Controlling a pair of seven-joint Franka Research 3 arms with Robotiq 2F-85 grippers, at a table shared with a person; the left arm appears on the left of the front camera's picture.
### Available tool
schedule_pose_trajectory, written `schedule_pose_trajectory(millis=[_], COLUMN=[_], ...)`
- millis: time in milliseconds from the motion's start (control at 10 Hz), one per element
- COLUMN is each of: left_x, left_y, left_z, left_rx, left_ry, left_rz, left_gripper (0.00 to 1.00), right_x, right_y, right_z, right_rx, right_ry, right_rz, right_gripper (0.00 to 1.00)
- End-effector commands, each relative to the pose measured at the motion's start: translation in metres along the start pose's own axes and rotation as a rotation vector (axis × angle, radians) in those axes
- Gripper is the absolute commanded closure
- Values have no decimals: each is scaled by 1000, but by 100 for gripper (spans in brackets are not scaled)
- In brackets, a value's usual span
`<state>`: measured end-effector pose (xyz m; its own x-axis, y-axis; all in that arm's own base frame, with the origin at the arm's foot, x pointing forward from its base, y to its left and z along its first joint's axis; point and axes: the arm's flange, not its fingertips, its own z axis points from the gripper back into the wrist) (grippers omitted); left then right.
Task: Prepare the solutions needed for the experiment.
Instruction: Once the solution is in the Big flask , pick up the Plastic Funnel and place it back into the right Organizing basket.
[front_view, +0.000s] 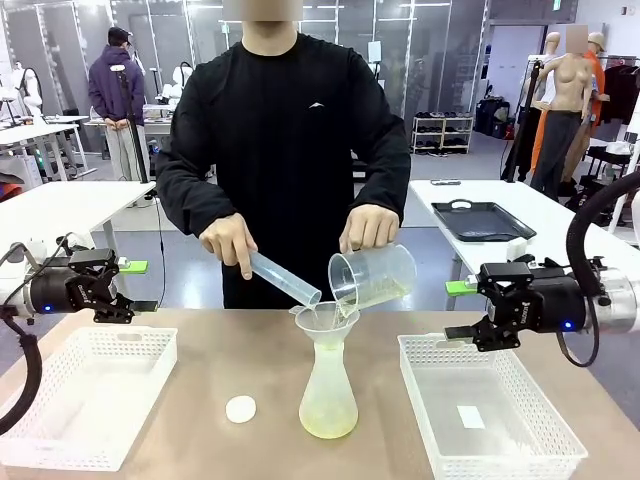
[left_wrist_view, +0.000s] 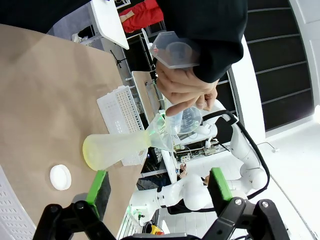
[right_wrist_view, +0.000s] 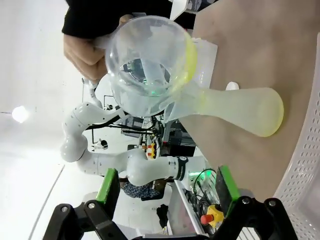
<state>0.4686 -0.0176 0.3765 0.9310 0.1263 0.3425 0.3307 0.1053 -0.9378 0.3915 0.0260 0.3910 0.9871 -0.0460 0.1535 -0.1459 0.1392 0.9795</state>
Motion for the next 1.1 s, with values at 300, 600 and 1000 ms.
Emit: schedule_pose_trajectory(millis=[300, 600, 1000], left_x=[-1, -1, -1], left_y=[-3, -3, -3], left_z=[1, 1, 1], left_rx=[2, 2, 2], left_ry=[8, 8, 8], left_rz=[-6, -6, -6], left_gripper=[0, 0, 0], right_x=[7, 1, 1], right_y=[-7, -12, -12], right_z=[-1, 0, 0], right_rx=[24, 16, 16], right_ry=[2, 6, 6], right_rz=[-55, -38, -38], right_gripper=[3, 3, 3])
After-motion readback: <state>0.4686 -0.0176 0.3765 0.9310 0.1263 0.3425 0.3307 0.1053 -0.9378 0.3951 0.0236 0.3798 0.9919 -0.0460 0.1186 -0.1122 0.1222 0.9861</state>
